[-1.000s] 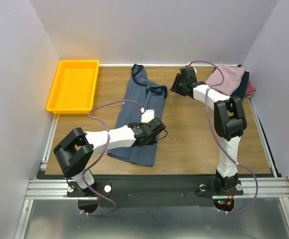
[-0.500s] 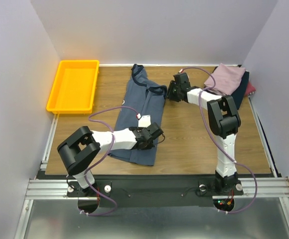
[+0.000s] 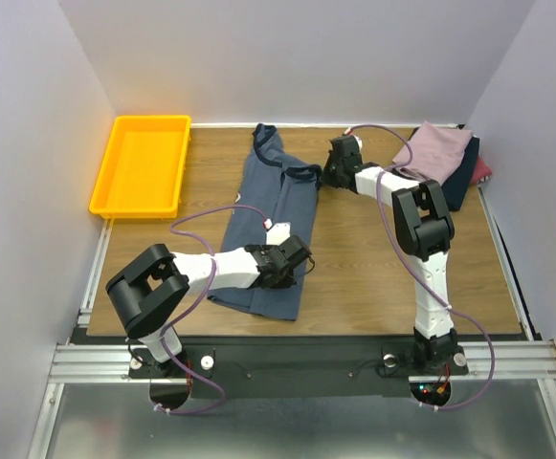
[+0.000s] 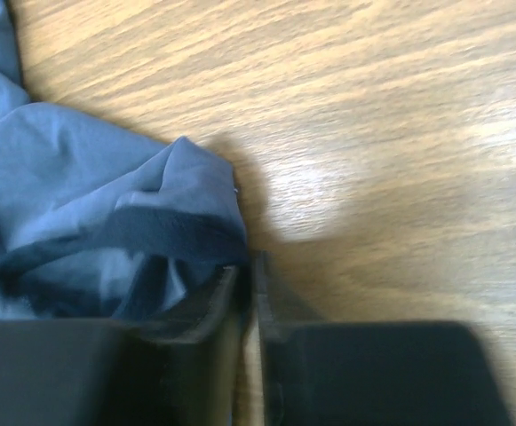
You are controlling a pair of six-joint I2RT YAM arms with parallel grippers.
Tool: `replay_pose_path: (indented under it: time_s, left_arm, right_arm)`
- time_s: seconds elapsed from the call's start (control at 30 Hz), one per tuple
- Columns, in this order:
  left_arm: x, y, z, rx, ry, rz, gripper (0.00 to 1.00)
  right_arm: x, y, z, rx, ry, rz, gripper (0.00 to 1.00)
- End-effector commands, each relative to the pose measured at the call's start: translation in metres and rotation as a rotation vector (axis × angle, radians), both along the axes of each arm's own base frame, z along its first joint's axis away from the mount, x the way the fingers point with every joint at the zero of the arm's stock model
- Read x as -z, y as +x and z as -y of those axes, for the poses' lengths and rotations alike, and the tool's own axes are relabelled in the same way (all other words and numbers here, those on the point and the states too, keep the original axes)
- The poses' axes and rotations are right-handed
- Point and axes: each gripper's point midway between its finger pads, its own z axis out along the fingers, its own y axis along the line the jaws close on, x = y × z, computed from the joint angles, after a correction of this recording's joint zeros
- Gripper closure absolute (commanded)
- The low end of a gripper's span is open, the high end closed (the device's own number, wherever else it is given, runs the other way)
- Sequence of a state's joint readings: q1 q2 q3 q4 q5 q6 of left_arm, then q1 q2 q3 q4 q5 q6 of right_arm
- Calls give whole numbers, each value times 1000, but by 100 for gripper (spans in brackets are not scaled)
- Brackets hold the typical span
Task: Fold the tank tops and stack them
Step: Fold the tank top
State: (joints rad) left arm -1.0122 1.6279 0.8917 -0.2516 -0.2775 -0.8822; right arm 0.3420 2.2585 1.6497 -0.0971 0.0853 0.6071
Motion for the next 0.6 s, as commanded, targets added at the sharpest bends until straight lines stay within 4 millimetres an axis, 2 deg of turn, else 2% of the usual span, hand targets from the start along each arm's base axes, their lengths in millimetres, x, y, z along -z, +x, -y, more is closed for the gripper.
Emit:
replay_pose_path:
  time_s: [0.0, 0.1, 0.13, 0.3, 0.4, 0.57]
  left_arm:
    - [18, -30, -26, 71, 102, -114, 100]
    - [22, -37, -28, 104, 112, -143, 100]
    - [24, -39, -29, 111, 120, -154, 100]
    - [30, -51, -36, 156, 138, -198, 100]
    - [28, -55, -39, 193, 148, -209, 100]
    - [28, -64, -43, 246, 163, -246, 100]
  right_arm:
    - [0, 11, 8, 40, -63, 41, 92]
    - [-18, 17, 21, 52, -146, 90, 98]
    - [-31, 20, 27, 65, -177, 121, 99]
    - [-68, 30, 47, 47, -342, 209, 99]
    - [-84, 38, 53, -2, -450, 254, 99]
    - [-95, 49, 55, -40, -525, 298, 99]
